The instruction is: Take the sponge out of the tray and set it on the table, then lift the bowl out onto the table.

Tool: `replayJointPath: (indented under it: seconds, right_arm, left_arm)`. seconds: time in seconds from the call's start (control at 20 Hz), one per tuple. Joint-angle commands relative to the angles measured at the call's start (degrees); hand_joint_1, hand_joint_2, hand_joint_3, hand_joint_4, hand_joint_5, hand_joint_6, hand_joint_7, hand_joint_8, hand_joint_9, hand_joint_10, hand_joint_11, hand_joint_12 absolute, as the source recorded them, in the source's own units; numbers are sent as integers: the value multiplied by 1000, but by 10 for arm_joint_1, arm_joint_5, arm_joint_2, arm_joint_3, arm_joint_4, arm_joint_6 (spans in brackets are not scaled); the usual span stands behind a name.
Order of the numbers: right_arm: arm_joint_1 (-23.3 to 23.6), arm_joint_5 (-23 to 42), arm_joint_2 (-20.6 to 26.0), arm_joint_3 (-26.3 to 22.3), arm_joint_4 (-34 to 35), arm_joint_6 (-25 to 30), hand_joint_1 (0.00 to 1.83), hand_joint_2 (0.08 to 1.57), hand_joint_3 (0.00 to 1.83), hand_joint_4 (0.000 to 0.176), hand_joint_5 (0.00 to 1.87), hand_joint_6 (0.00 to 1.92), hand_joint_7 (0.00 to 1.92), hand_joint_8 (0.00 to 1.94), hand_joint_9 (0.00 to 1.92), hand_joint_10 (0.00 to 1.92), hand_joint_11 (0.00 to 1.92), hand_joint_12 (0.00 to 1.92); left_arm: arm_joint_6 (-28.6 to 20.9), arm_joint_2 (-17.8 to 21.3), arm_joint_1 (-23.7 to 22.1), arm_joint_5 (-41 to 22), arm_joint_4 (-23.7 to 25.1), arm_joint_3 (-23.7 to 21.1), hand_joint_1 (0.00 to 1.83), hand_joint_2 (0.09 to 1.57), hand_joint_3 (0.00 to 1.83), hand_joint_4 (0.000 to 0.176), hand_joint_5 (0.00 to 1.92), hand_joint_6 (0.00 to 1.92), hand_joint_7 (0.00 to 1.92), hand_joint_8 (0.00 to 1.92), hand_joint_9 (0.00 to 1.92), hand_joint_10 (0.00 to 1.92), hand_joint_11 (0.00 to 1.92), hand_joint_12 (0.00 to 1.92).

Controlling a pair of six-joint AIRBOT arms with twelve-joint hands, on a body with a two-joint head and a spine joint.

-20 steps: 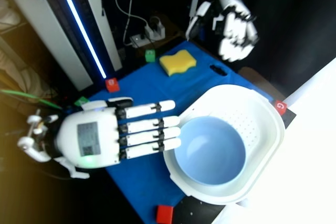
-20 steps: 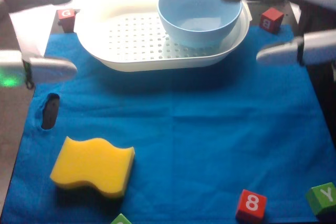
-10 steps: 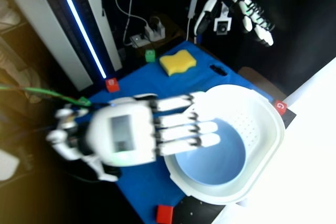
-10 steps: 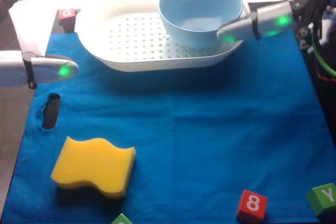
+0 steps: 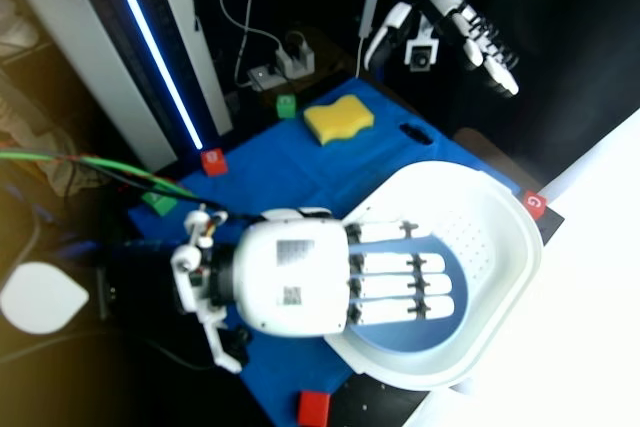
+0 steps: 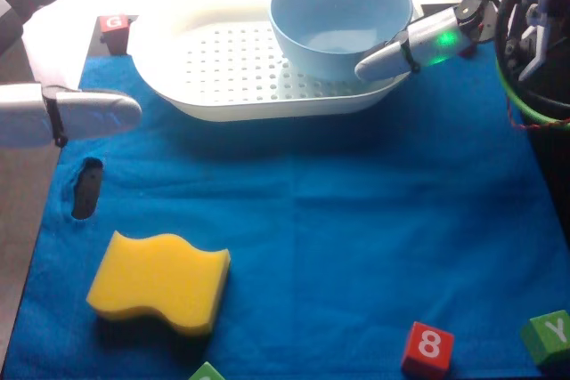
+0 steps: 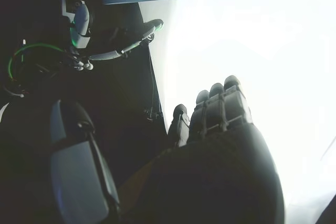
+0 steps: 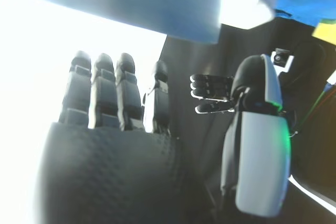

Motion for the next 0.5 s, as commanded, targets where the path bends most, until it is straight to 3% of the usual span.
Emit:
replayJointPath:
  seconds: [0.0, 0.1, 0.15, 0.2, 0.3, 0.4, 0.45]
  right_arm:
    - [20, 23, -3, 4, 15, 3, 837, 946, 0, 129, 347, 13, 230, 11, 93, 8, 39, 23]
    - [29, 13, -11, 14, -4, 4, 833, 947, 0, 129, 354, 12, 227, 7, 89, 4, 31, 21]
    - [30, 9, -15, 18, -10, 5, 818, 952, 2, 142, 345, 7, 217, 2, 84, 2, 23, 18]
    - [34, 1, -18, 22, -22, 7, 772, 961, 6, 126, 352, 8, 226, 5, 105, 9, 39, 26]
    - [42, -17, -29, 31, -55, 15, 703, 982, 11, 144, 371, 11, 232, 5, 107, 8, 34, 26]
    - [50, -39, -40, 38, -87, 22, 783, 973, 0, 129, 414, 6, 267, 2, 133, 5, 56, 50]
    - [51, -45, -42, 39, -96, 23, 777, 984, 4, 137, 405, 1, 255, 0, 120, 1, 44, 47]
  left_arm:
    - [-4, -1, -7, -63, -9, 3, 414, 884, 23, 176, 0, 0, 0, 0, 0, 0, 0, 0]
    - [-4, -2, -7, -62, -9, 3, 441, 905, 26, 176, 0, 0, 0, 0, 0, 0, 0, 0]
    - [-4, -3, -8, -61, -8, 3, 441, 901, 21, 176, 0, 0, 0, 0, 0, 0, 0, 0]
    - [-4, -3, -10, -61, -6, 4, 423, 903, 19, 176, 0, 0, 0, 0, 0, 0, 0, 0]
    - [-5, -3, -10, -61, -5, 4, 443, 896, 11, 176, 0, 0, 0, 0, 0, 0, 0, 0]
    - [-9, -5, -10, -62, -4, 4, 456, 901, 9, 176, 0, 0, 0, 0, 0, 0, 0, 0]
    - [-10, -6, -10, -62, -3, 5, 433, 906, 10, 176, 0, 0, 0, 0, 0, 0, 0, 0]
